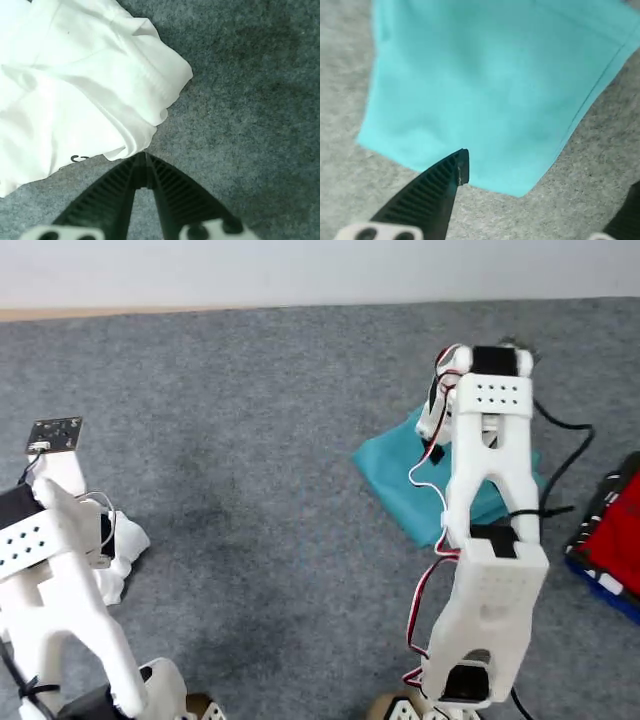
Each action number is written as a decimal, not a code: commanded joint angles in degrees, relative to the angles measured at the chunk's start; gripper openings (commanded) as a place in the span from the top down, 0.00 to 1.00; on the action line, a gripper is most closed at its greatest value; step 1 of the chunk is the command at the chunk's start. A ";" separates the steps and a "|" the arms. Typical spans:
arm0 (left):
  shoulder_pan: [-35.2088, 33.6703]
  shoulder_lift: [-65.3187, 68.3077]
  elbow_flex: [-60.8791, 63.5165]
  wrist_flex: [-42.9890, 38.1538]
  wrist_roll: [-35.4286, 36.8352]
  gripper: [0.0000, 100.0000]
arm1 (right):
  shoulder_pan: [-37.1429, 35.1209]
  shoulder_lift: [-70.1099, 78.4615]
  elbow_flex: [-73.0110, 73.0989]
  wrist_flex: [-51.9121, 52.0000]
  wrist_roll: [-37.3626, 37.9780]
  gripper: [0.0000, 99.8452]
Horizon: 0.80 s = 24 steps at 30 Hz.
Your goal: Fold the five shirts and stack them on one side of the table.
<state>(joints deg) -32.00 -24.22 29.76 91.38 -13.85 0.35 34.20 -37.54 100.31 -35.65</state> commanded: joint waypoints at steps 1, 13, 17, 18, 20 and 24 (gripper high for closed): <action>0.00 -2.11 -0.57 -0.35 -0.53 0.99 | 0.48 3.65 -0.35 1.19 -0.88 0.53; 0.00 -2.11 -0.40 -0.26 -0.53 0.99 | 0.75 15.52 -0.44 -9.10 -0.88 0.53; 0.00 -2.11 -0.40 -0.26 -0.53 0.99 | 0.75 17.54 -0.44 -8.48 -0.88 0.53; 0.00 -2.11 -0.40 -0.26 -0.53 0.99 | 0.75 18.15 -0.44 -8.40 -0.88 0.54; 0.00 -2.11 -0.40 -0.26 -0.53 0.99 | 0.84 19.21 -0.44 -8.31 -0.53 0.59; 0.00 -2.11 -0.40 -0.09 -0.53 0.99 | 1.80 19.65 -0.44 -7.60 -0.44 0.77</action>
<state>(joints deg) -32.00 -24.22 29.76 91.38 -13.85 0.70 51.87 -38.51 92.92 -35.91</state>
